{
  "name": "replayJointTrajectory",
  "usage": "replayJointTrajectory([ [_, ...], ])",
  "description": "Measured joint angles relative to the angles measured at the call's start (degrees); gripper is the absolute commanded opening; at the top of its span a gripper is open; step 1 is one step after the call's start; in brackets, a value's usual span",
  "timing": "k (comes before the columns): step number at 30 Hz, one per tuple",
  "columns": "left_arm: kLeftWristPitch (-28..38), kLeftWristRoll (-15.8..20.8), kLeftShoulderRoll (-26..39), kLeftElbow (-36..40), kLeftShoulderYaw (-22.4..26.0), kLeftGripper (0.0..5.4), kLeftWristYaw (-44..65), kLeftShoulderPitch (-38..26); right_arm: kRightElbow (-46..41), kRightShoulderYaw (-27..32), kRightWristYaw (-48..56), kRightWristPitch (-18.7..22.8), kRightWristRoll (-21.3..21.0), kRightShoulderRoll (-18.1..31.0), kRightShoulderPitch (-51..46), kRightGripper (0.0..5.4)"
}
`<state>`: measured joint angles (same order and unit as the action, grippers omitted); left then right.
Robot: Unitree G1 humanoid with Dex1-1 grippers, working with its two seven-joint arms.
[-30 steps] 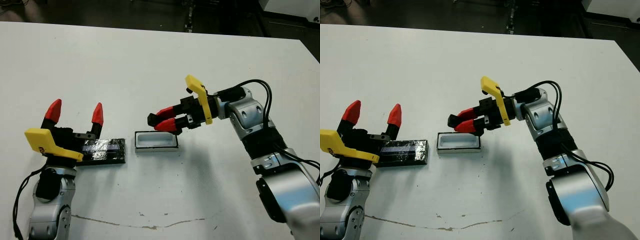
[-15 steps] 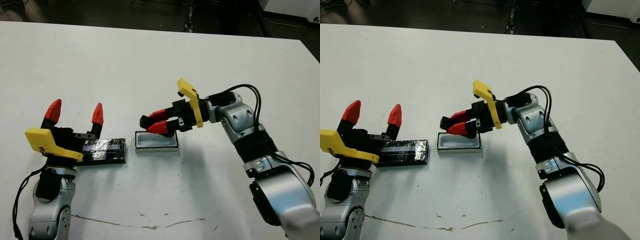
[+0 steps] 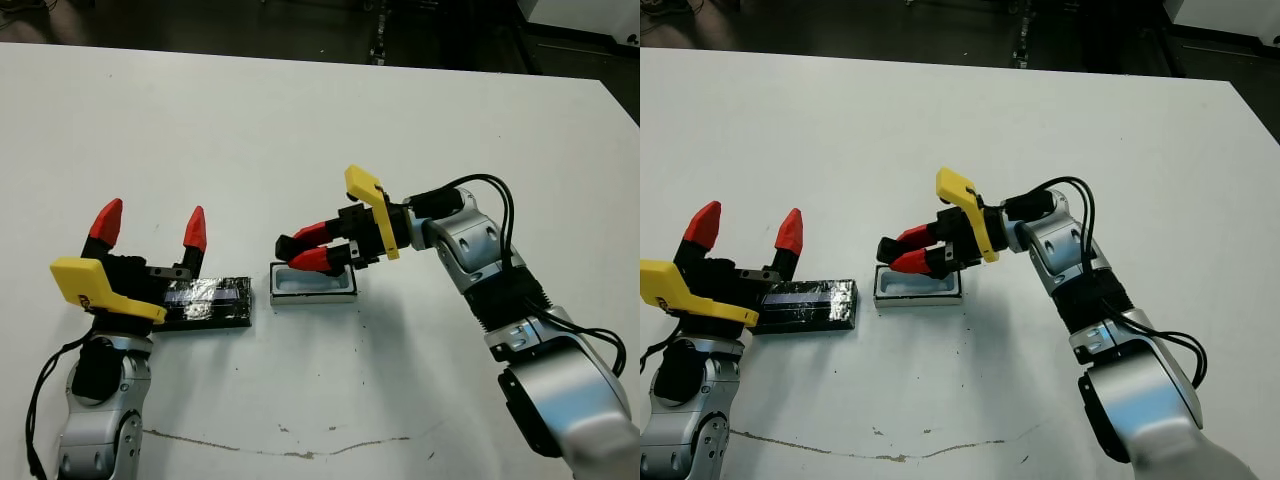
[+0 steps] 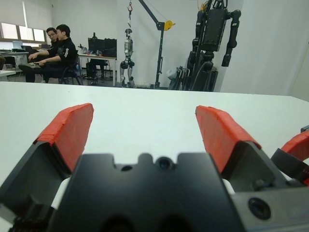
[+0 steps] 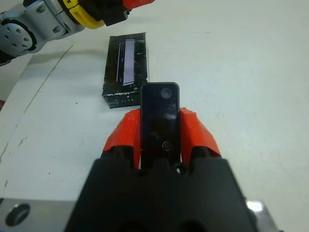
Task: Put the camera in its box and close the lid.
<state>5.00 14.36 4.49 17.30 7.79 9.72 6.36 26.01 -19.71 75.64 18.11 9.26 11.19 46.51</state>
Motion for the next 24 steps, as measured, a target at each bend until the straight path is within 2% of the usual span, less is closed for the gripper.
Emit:
replayJointTrajectory([
  [7, 0.0, 0.9, 0.0, -0.1, 0.0, 5.40, 0.2, 0.0, -1.7, -0.9, 0.0, 0.1, -0.1, 0.4, -0.9, 1.66],
  [20, 0.0, 0.7, 0.0, -0.1, 0.0, 5.40, 0.2, 0.0, -3.8, -1.9, -0.6, 5.8, -0.4, 0.7, -2.4, 1.66],
  [24, 0.0, 0.6, 0.0, -0.1, 0.0, 5.40, 0.2, 0.0, -4.8, -2.0, -0.9, 6.4, -0.4, 0.8, -2.4, 1.66],
])
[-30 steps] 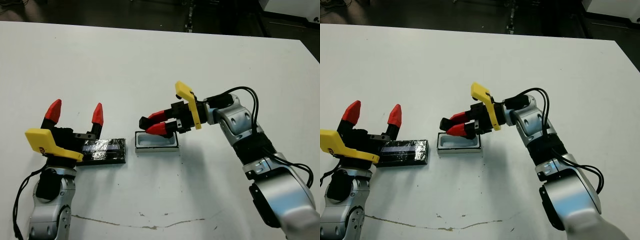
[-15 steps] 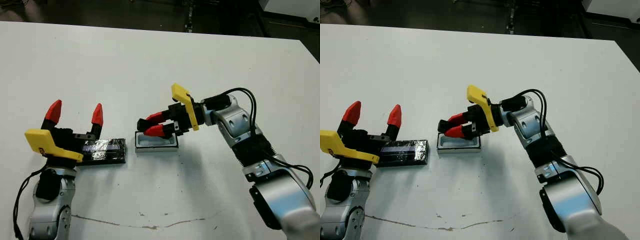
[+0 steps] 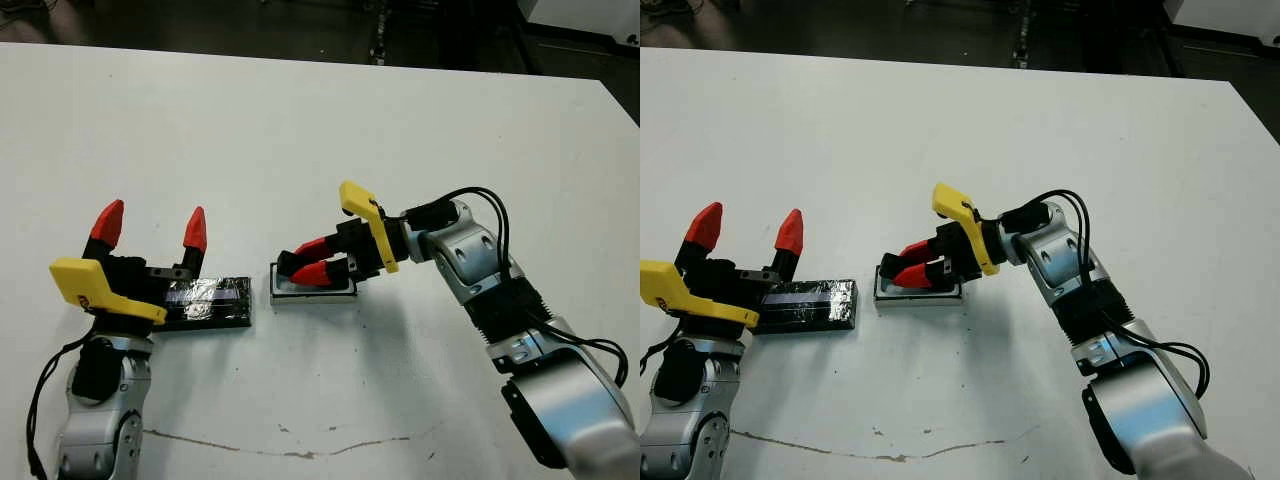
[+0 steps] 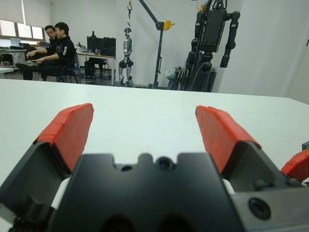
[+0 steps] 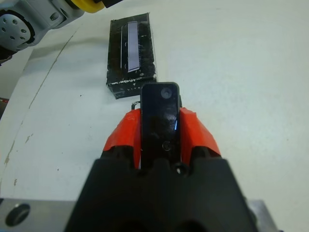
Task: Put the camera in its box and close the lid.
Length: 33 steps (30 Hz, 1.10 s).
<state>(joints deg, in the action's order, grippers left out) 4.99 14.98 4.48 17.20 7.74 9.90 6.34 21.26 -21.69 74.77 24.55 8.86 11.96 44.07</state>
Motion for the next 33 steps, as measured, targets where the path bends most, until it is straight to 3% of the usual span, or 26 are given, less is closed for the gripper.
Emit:
replayJointTrajectory([
  [33, 0.0, -0.6, 0.0, 0.0, 0.0, 5.40, -0.2, 0.0, 2.0, -3.1, 0.8, -5.5, -2.1, 1.7, 0.4, 1.66],
])
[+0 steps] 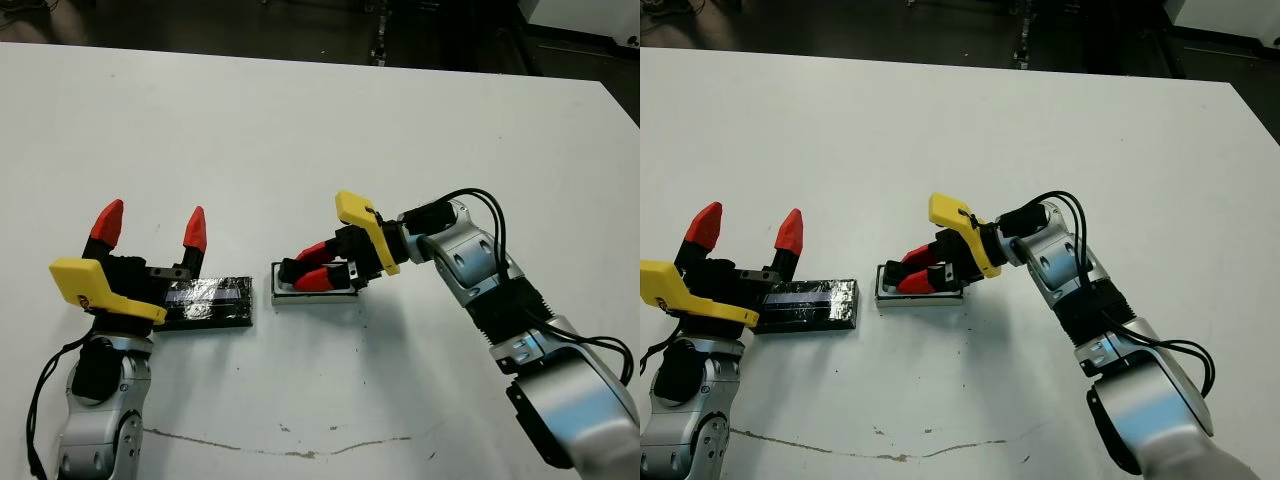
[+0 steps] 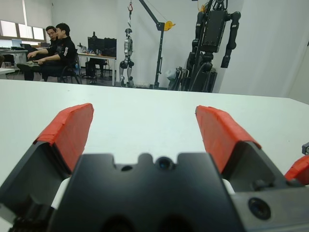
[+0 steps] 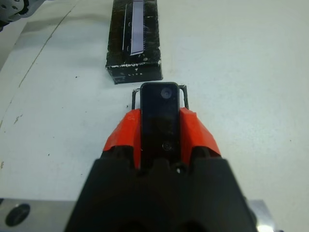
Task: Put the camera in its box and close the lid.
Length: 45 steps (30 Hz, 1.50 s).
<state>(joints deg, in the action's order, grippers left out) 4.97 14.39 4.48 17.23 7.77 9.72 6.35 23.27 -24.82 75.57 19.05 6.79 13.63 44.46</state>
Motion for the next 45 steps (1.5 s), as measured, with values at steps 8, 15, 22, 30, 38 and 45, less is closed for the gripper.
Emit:
replayJointTrajectory([
  [8, 0.0, -0.1, 0.0, 0.0, 0.0, 5.40, 0.0, 0.0, -1.7, -0.6, -0.2, 3.9, -0.1, 0.5, 0.4, 2.03],
  [15, 0.0, 0.1, 0.0, 0.0, 0.0, 5.40, 0.2, 0.0, -2.8, -1.2, 0.5, 2.8, -0.6, 2.7, 0.4, 3.08],
  [22, 0.0, 0.1, 0.0, -0.1, 0.1, 5.40, 0.3, 0.1, -3.5, -1.2, 0.4, 0.5, -1.0, 3.9, 0.0, 4.16],
  [30, 0.0, 0.0, 0.0, -0.1, 0.1, 5.40, 0.3, 0.1, -4.7, 0.1, 0.4, -1.3, -0.8, 4.2, -0.3, 5.38],
  [38, 0.1, -0.1, 0.0, -0.1, 0.1, 5.40, 0.3, 0.2, -9.0, 7.1, 0.8, -1.5, 4.1, 6.4, -0.8, 5.39],
  [45, -0.4, 0.8, 0.1, 0.2, 0.4, 5.40, 0.3, 0.4, -22.4, 20.9, -10.4, 6.0, 12.2, 9.7, -10.2, 5.39],
])
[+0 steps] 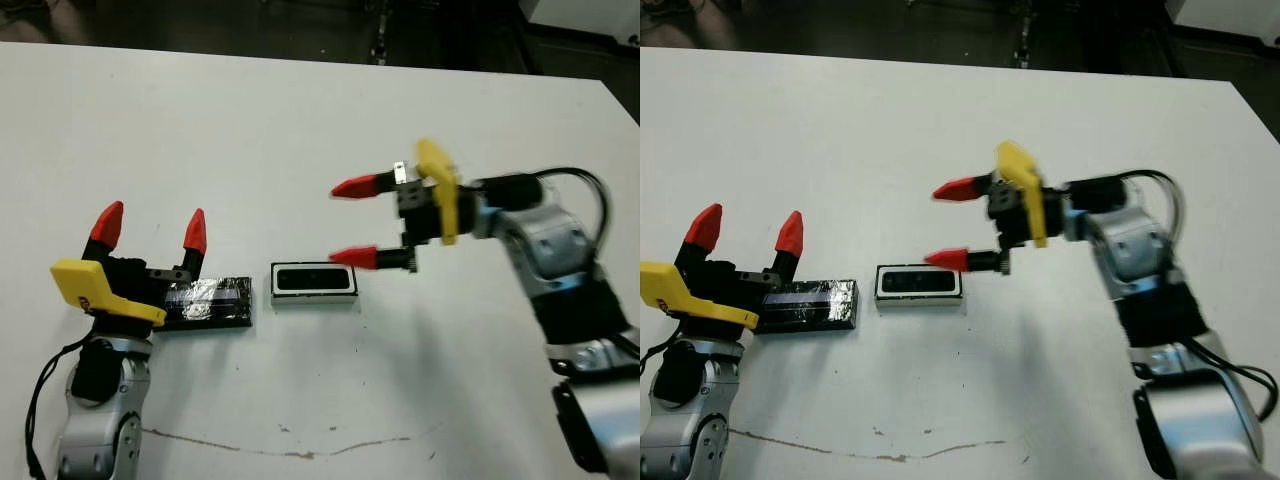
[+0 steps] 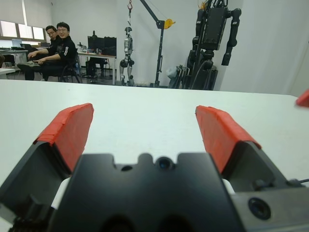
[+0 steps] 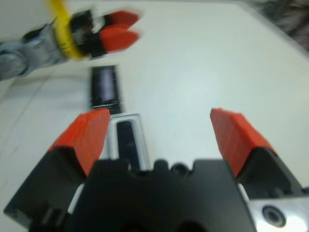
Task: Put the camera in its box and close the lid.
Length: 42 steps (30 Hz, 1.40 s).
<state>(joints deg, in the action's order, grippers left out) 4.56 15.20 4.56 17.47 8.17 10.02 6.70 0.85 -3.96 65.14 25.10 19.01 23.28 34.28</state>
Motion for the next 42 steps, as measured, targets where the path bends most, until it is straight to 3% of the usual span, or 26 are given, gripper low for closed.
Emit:
replayJointTrajectory([
  [6, -0.2, -0.3, 2.1, 0.2, 0.8, 5.40, 0.8, -0.2, -12.5, 12.9, -17.5, -0.1, 0.8, 0.2, -16.2, 4.63],
  [11, -0.3, 0.8, 6.6, -0.4, 1.7, 5.40, 5.9, -0.9, -18.2, 18.5, -27.8, -6.1, 1.4, -4.0, -27.7, 3.85],
  [19, -4.2, 4.9, 17.8, -1.4, 4.9, 5.40, 15.9, -3.6, -25.0, 16.7, -40.6, -13.3, 0.3, -14.7, -41.0, 2.50],
  [24, -8.5, 6.5, 28.1, -2.4, 5.7, 5.40, 26.0, -6.0, -23.8, 15.2, -42.8, -16.4, -0.3, -16.3, -41.9, 1.66],
  [29, -10.9, 9.1, 38.7, -9.9, 5.2, 5.40, 41.2, -13.5, -21.8, 14.4, -43.7, -18.7, -0.3, -17.0, -41.8, 0.86],
  [34, -11.5, 11.5, 42.9, -21.1, 1.5, 5.40, 57.7, -23.0, -20.5, 13.2, -44.0, -20.2, -0.3, -17.2, -41.8, 0.09],
  [42, -4.4, 11.2, 43.1, -33.6, -2.9, 5.40, 76.4, -31.7, -20.0, 12.4, -45.0, -20.9, -0.2, -17.2, -41.6, 0.02],
])
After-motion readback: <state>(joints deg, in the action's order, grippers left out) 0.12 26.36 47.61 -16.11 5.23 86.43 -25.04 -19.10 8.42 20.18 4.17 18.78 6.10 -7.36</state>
